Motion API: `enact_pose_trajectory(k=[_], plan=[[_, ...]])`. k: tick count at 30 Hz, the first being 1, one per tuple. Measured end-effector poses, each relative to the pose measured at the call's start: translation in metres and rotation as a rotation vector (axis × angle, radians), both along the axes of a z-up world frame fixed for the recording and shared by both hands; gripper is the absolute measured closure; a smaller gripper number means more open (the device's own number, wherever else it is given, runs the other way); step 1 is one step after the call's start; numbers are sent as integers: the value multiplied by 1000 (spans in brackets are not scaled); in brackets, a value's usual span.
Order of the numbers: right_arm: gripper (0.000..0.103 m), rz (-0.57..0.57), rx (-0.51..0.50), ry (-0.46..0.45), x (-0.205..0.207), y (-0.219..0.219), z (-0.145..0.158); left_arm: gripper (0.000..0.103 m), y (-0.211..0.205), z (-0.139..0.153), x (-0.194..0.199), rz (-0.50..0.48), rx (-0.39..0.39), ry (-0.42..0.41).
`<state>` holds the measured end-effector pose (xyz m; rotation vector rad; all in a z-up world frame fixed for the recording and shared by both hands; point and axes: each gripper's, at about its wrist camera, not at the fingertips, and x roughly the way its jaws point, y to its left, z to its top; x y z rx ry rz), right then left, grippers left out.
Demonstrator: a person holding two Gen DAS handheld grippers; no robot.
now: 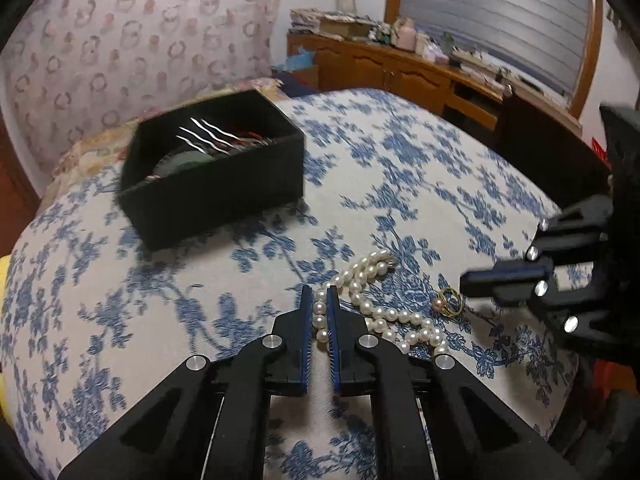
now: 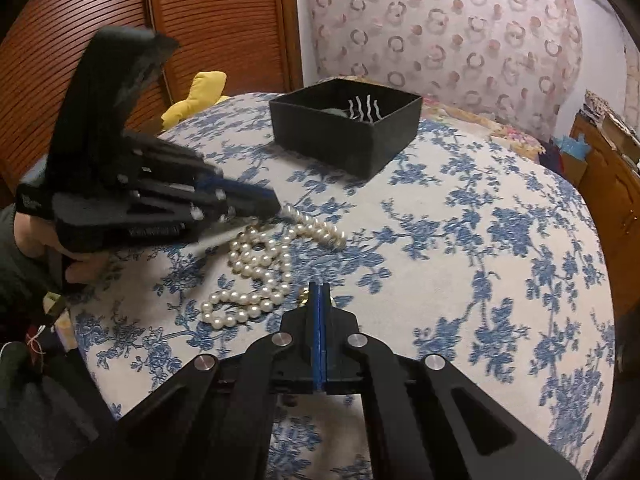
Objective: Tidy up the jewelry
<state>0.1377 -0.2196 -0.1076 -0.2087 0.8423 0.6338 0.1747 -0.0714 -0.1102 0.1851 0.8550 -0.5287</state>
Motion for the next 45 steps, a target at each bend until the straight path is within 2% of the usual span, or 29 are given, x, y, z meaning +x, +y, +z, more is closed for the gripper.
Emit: enact_pose_trajectory(k=[2, 4, 6, 12, 17, 21, 24, 26, 37, 45], plan=[[99, 8, 2, 6, -1, 4, -2, 97, 7, 7, -4, 20, -13, -22], [80, 6, -11, -4, -1, 8, -2, 97, 16, 14, -8, 38, -28, -41], [78, 3, -25, -17, 0, 11, -3, 97, 23, 20, -10, 49, -39, -52], [78, 21, -83, -17, 3, 20, -7, 97, 45, 38, -17, 93, -83, -90], [78, 23, -127, -37, 5, 24, -11, 97, 49, 43, -19, 101, -89, -101], [94, 24, -122, -50, 5, 22, -8, 97, 47, 40, -19, 97, -84, -97], [100, 13, -117, -57, 8, 19, -4, 97, 46, 42, -17, 96, -91, -99], [100, 10, -112, -54, 10, 17, -3, 97, 45, 47, -15, 99, -101, -108], [100, 14, -59, -97, 13, 12, 23, 97, 44, 111, -5, 103, -160, -222], [100, 24, -24, -183, 30, 20, 66, 97, 38, 163, 19, 108, -183, -288]])
